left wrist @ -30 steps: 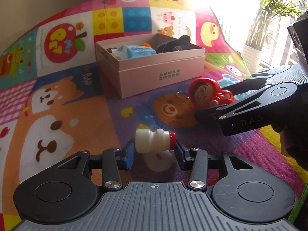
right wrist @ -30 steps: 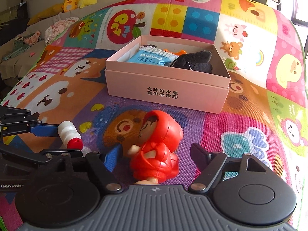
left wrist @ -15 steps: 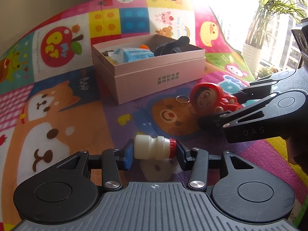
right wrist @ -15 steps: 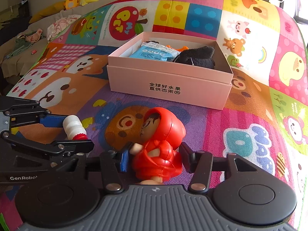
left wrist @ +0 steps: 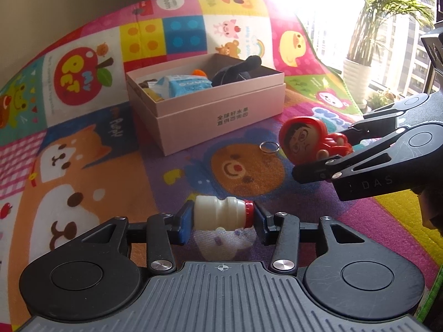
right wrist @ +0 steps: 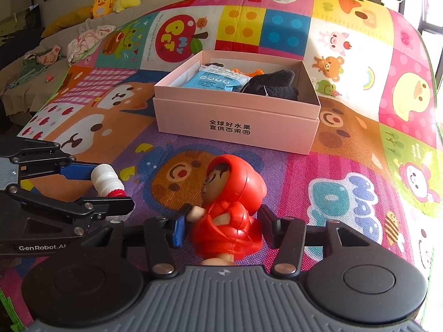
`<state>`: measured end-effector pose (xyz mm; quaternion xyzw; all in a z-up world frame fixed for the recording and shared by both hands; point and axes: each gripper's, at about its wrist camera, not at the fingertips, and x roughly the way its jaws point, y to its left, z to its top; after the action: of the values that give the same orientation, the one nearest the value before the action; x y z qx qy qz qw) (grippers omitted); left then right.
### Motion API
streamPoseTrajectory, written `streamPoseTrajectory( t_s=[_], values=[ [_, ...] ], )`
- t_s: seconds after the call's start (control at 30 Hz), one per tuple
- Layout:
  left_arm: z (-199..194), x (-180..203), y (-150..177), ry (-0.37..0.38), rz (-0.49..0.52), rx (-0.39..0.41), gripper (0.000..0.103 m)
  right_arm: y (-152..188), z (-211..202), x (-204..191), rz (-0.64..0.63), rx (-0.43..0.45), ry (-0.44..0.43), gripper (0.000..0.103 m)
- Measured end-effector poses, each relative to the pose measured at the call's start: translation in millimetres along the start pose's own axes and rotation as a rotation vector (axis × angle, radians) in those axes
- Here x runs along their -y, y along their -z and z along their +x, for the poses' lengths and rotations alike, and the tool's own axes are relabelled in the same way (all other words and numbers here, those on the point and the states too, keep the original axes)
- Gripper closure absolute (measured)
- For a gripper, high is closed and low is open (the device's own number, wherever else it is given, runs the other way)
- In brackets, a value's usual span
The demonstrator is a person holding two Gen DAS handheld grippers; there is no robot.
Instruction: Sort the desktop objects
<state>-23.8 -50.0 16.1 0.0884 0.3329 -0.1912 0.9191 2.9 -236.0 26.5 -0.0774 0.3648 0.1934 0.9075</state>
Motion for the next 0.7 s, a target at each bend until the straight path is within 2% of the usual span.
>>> streamPoseTrajectory(
  t_s=[0.23,0.33,0.5,0.6,0.7],
  values=[
    [-17,4,-10,0.003,0.015,0.049,0.054,-17,-40,6,0.008,0.091,0.009,0.051],
    [-30,4,-21,0.001,0.019,0.096,0.054,-29,-64,10,0.018,0.155,0.005,0.051],
    [-51,-4,-54,-0.057,0.044,0.207,0.054,-56,-117,18,0.042,0.295,-0.037,0.051],
    [-46,-11,-74,-0.086,0.046,0.242,0.054,-69,-140,21,0.04,0.368,-0.058,0.051],
    [-25,-19,-92,-0.097,0.037,0.237,0.054,-77,-149,23,0.024,0.412,-0.04,0.051]
  ],
)
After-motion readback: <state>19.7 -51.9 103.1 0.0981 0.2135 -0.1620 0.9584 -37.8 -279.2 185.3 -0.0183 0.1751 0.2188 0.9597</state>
